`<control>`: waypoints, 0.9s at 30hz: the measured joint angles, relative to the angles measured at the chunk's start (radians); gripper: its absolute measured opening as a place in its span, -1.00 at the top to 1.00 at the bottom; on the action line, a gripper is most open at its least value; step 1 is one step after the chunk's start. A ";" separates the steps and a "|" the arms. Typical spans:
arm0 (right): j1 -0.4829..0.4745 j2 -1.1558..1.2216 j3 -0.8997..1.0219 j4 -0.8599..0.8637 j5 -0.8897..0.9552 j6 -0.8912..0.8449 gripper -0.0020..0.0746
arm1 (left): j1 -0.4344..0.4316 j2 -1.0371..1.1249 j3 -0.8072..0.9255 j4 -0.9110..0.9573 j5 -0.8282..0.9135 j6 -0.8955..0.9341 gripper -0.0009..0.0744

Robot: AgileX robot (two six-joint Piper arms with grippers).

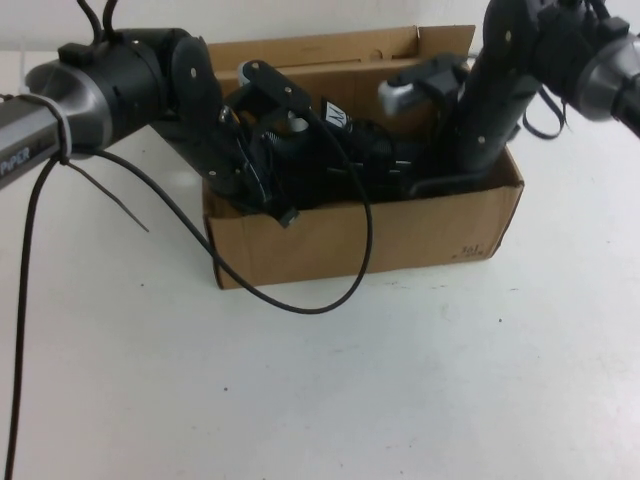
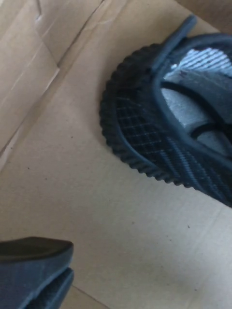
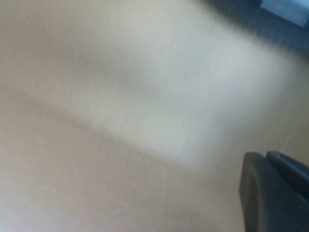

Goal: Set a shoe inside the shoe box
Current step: Place the shoe in the shoe box

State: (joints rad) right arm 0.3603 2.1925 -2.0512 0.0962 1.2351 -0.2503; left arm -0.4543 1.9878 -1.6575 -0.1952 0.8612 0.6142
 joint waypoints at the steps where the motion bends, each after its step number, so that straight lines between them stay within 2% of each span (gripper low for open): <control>1: 0.000 -0.009 0.038 -0.002 0.000 0.001 0.99 | 0.000 0.000 0.000 0.000 0.000 0.000 0.98; 11: -0.002 -0.160 0.326 0.082 -0.049 0.008 0.99 | 0.000 0.000 0.000 -0.033 0.002 -0.001 0.98; 16: -0.002 -0.195 0.364 0.143 -0.067 0.010 0.99 | 0.000 0.000 0.000 -0.043 0.002 -0.001 0.98; 22: -0.002 -0.256 0.372 0.169 -0.256 -0.021 0.99 | 0.000 -0.040 0.002 -0.104 -0.036 0.019 0.98; 27: -0.002 -0.368 0.372 0.169 -0.409 -0.108 0.99 | 0.000 -0.191 0.002 -0.112 -0.050 0.023 0.98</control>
State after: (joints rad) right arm 0.3581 1.8248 -1.6790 0.2654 0.8259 -0.3586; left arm -0.4543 1.7972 -1.6556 -0.3069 0.8113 0.6376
